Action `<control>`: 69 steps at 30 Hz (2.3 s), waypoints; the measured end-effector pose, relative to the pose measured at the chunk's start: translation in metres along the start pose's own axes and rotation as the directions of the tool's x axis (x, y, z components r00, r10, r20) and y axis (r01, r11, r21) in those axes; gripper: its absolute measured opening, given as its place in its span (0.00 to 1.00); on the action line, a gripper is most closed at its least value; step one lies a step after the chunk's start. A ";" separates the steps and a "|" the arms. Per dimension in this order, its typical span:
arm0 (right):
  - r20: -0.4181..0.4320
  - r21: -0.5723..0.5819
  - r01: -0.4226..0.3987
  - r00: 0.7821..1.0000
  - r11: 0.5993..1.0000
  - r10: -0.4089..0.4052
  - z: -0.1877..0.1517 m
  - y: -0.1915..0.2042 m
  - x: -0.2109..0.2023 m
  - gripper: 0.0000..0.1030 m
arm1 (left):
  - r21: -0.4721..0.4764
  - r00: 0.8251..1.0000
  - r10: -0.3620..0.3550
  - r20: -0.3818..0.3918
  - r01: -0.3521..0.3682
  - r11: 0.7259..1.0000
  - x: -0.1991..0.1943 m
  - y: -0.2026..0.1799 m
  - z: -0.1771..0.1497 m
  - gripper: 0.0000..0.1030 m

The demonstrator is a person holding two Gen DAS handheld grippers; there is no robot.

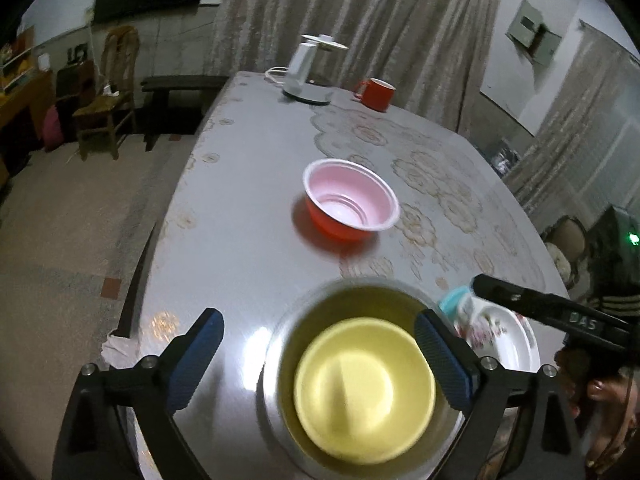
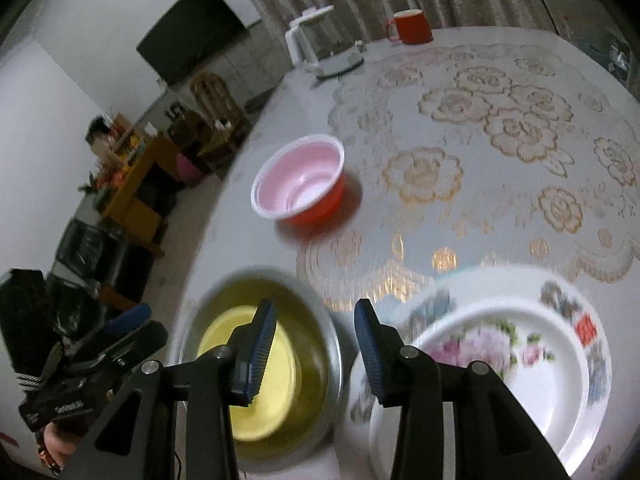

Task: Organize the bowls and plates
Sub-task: 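Move the right gripper to the pink-and-red bowl and grasp its rim, then lift the pink-and-red bowl with the right gripper and carry it over the basin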

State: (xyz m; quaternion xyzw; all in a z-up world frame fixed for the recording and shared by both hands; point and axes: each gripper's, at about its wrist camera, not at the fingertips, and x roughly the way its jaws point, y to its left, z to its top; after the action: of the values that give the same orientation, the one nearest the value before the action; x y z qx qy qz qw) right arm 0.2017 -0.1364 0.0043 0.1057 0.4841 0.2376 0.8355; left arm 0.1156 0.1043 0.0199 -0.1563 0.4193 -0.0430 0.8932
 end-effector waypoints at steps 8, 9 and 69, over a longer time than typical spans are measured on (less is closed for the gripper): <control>0.057 0.051 0.002 0.998 0.999 -0.005 0.039 -0.010 0.011 0.39 | -0.085 0.999 -0.020 -0.031 0.017 0.996 0.032 0.018 0.038 0.94; 0.048 0.065 0.007 0.999 0.998 -0.010 0.045 -0.013 0.016 0.39 | -0.085 0.999 -0.025 -0.033 0.022 0.996 0.037 0.018 0.043 0.94; 0.080 0.052 -0.156 0.985 0.986 0.152 0.019 0.002 0.018 0.14 | 0.263 0.992 0.031 0.121 -0.062 0.963 0.012 -0.061 0.006 0.26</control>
State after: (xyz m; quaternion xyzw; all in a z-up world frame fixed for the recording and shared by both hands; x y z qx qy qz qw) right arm 0.2245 -0.1245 0.0011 0.1758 0.4492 0.2832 0.8289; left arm 0.1311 0.0457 0.0341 -0.0274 0.3609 -0.0687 0.9297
